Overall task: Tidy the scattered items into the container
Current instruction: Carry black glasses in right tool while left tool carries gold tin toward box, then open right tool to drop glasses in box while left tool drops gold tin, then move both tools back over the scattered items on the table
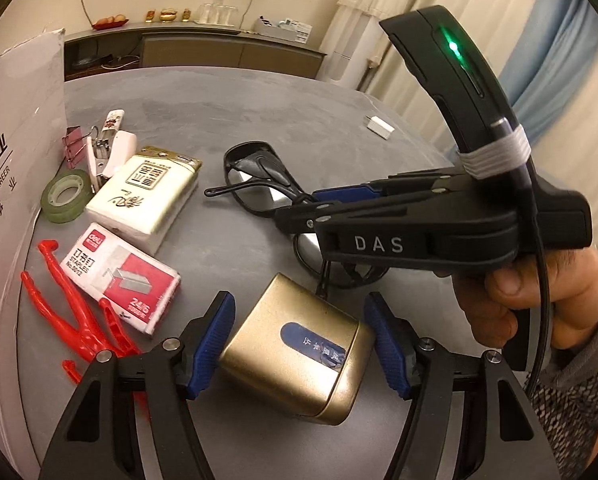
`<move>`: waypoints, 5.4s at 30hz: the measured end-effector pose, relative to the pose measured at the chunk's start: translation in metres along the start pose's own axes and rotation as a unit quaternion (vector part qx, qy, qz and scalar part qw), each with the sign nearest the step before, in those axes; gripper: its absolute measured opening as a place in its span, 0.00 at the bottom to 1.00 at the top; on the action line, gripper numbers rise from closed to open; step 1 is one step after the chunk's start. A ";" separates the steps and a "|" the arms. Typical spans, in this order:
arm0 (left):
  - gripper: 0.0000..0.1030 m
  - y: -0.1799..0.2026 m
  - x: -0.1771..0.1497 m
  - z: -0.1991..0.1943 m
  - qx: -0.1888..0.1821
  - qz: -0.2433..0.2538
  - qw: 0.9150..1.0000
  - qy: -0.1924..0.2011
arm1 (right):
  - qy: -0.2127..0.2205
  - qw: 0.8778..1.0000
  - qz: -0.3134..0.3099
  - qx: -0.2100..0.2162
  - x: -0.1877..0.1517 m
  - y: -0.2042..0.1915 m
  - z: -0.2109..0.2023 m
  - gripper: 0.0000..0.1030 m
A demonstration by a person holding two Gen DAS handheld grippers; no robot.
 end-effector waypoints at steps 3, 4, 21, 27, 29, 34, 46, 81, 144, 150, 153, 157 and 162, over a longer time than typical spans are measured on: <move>0.61 0.003 -0.001 -0.005 0.004 0.000 1.000 0.006 | 0.004 1.000 0.003 0.002 -0.001 0.000 -0.004 0.36; 0.61 0.003 0.000 -0.009 0.006 -0.002 1.000 0.009 | 0.007 1.000 0.003 0.002 -0.002 0.000 -0.006 0.36; 0.61 -0.010 0.028 -0.053 0.031 -0.011 0.998 0.056 | 0.070 0.997 0.010 0.006 0.002 -0.017 -0.046 0.36; 0.61 -0.023 0.041 -0.067 0.044 -0.023 0.996 0.070 | 0.095 0.995 0.018 0.004 0.005 -0.024 -0.059 0.36; 0.61 -0.025 0.040 -0.072 0.049 -0.026 0.996 0.072 | 0.104 0.994 0.020 0.000 0.007 -0.026 -0.064 0.36; 0.61 -0.037 0.041 -0.088 0.059 -0.035 0.994 0.082 | 0.120 0.993 0.016 -0.004 0.011 -0.041 -0.076 0.36; 0.61 -0.060 0.052 -0.139 0.067 -0.063 0.988 0.124 | 0.160 0.987 0.011 0.000 0.020 -0.086 -0.098 0.36; 0.61 -0.176 0.052 -0.228 0.094 -0.187 0.957 0.199 | 0.170 0.982 -0.068 0.032 0.084 -0.232 -0.104 0.36; 0.61 -0.279 0.015 -0.195 0.167 -0.316 0.925 0.127 | 0.077 0.991 -0.080 0.077 0.109 -0.268 0.002 0.43; 0.61 -0.272 0.018 -0.197 0.166 -0.312 0.926 0.131 | 0.094 0.987 -0.077 0.109 0.104 -0.265 -0.016 0.52; 0.61 -0.272 0.017 -0.197 0.161 -0.319 0.925 0.131 | 0.102 0.984 -0.074 0.127 0.096 -0.257 -0.029 0.52; 0.61 -0.263 0.020 -0.197 0.159 -0.309 0.928 0.132 | 0.108 0.979 -0.084 0.153 0.076 -0.243 -0.043 0.52; 0.61 -0.241 0.027 -0.191 0.159 -0.283 0.937 0.129 | 0.118 0.970 -0.079 0.196 0.051 -0.225 -0.052 0.52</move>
Point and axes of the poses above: each gripper's, at about its wrist camera, not at the fingertips, and z roughly the way its jaws point, y to its right, x to its top, the point moved 7 cm from there along z, roughly the way its jaws point, and after that the axes turned 10 degrees about x, right-handed, at the moved point
